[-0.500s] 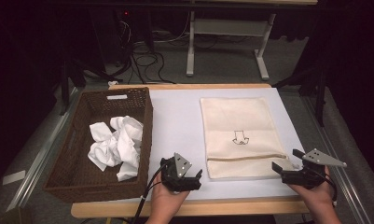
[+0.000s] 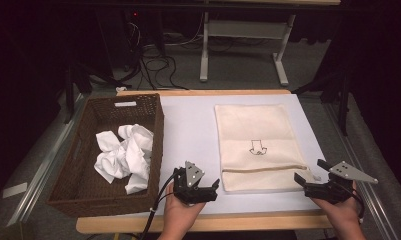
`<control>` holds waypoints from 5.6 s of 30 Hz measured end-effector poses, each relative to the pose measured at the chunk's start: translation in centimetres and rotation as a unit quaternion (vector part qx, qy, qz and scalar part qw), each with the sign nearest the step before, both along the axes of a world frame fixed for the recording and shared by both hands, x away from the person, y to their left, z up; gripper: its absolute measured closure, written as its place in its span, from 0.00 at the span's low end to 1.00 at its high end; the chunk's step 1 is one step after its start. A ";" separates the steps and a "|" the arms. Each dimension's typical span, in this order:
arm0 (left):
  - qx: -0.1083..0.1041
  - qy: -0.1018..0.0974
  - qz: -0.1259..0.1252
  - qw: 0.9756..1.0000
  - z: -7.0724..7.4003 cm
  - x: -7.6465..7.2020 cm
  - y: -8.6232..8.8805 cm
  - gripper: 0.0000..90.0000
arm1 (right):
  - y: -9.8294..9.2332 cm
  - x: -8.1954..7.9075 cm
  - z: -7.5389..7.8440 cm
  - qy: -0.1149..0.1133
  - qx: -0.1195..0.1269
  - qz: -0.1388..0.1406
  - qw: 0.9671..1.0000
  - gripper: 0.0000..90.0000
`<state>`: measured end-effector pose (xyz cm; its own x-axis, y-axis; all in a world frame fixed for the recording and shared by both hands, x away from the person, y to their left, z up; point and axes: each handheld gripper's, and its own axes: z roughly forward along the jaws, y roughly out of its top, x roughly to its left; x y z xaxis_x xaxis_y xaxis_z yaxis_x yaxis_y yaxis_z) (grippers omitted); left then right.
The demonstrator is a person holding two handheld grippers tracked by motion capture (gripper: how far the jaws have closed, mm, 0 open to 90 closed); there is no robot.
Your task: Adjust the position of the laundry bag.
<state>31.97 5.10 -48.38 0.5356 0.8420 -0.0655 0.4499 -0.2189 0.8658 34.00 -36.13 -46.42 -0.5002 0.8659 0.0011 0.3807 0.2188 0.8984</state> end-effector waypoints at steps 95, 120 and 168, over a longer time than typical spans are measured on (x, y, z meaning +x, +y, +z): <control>0.052 0.092 0.018 0.994 -3.0 -1.4 2.7 0.96 | 5.7 3.9 -4.0 0.145 -0.067 0.053 0.986 0.98; 0.050 0.053 0.048 0.996 -2.7 -1.8 2.7 0.65 | 4.9 3.5 -3.0 0.122 -0.038 0.050 0.990 1.00; 0.046 0.095 0.027 0.994 -3.8 -1.0 1.8 0.83 | 4.7 2.2 -4.0 0.168 -0.047 0.051 0.983 0.93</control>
